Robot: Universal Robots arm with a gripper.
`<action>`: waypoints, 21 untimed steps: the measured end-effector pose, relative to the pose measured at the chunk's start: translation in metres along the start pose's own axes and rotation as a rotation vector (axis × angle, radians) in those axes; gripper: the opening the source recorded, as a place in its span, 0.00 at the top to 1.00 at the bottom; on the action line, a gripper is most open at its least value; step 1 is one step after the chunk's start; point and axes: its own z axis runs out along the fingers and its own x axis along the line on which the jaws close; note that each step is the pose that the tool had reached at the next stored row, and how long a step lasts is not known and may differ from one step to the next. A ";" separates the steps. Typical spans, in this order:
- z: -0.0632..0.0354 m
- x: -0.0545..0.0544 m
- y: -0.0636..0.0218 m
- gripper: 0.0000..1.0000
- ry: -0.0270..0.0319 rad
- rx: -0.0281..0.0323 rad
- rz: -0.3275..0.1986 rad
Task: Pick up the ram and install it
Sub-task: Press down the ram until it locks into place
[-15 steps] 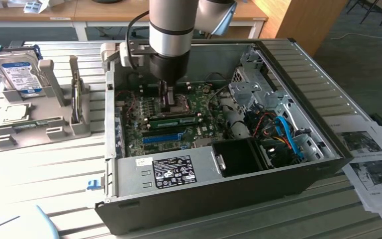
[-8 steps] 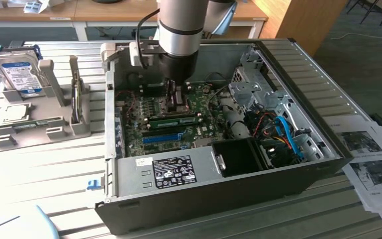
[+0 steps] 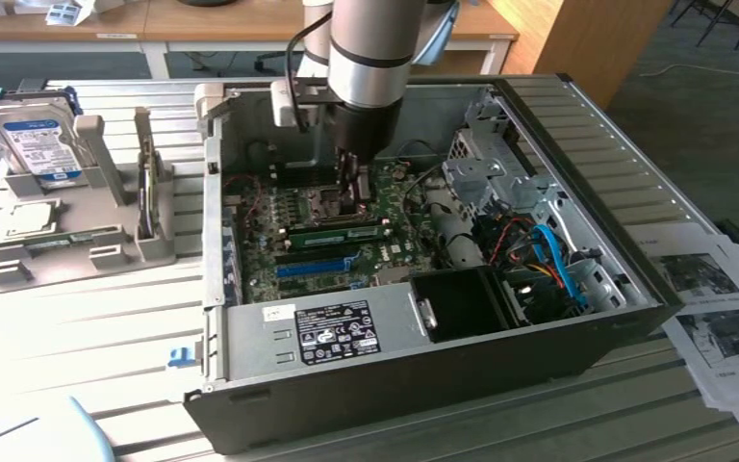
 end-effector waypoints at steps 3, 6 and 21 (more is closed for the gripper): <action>-0.0002 0.000 -0.0046 0.91 0.0001 -0.0002 0.000; -0.0001 0.000 -0.0047 0.91 -0.0001 -0.0001 0.000; -0.0211 -0.001 -0.0056 0.91 0.0001 -0.0001 0.000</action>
